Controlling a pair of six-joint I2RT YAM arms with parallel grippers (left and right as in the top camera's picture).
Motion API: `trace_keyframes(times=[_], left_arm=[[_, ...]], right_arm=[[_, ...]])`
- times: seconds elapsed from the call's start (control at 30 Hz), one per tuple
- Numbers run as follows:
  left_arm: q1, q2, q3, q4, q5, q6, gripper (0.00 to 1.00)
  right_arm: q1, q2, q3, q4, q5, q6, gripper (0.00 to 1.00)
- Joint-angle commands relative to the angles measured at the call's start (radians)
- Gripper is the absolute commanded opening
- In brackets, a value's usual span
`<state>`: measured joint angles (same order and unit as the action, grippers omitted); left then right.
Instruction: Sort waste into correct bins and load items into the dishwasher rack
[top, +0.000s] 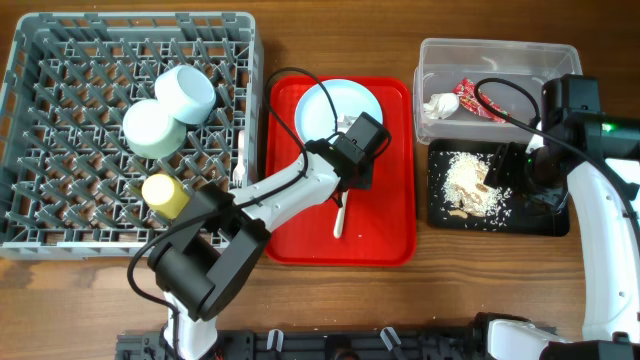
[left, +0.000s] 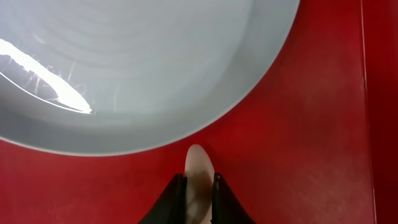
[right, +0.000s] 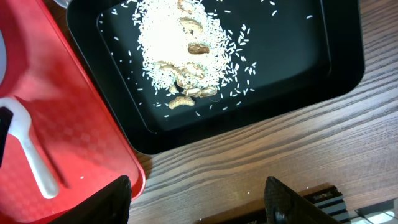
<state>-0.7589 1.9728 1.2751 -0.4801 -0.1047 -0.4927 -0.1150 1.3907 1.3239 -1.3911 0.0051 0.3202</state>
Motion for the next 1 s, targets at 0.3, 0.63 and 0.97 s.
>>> trace_keyframes(times=[0.3, 0.63, 0.97], left_arm=[[-0.029, 0.043, -0.037, -0.1, 0.112, -0.002, 0.04], [0.22, -0.317, 0.063, -0.335, 0.068, 0.202, 0.04], [0.594, -0.314, 0.087, -0.223, 0.137, 0.332, 0.04]], right_arm=[[-0.004, -0.007, 0.019, -0.009, 0.013, -0.006, 0.69], [-0.004, -0.007, 0.019, -0.01, 0.013, -0.006, 0.69], [-0.004, -0.007, 0.019, -0.011, 0.013, -0.006, 0.69]])
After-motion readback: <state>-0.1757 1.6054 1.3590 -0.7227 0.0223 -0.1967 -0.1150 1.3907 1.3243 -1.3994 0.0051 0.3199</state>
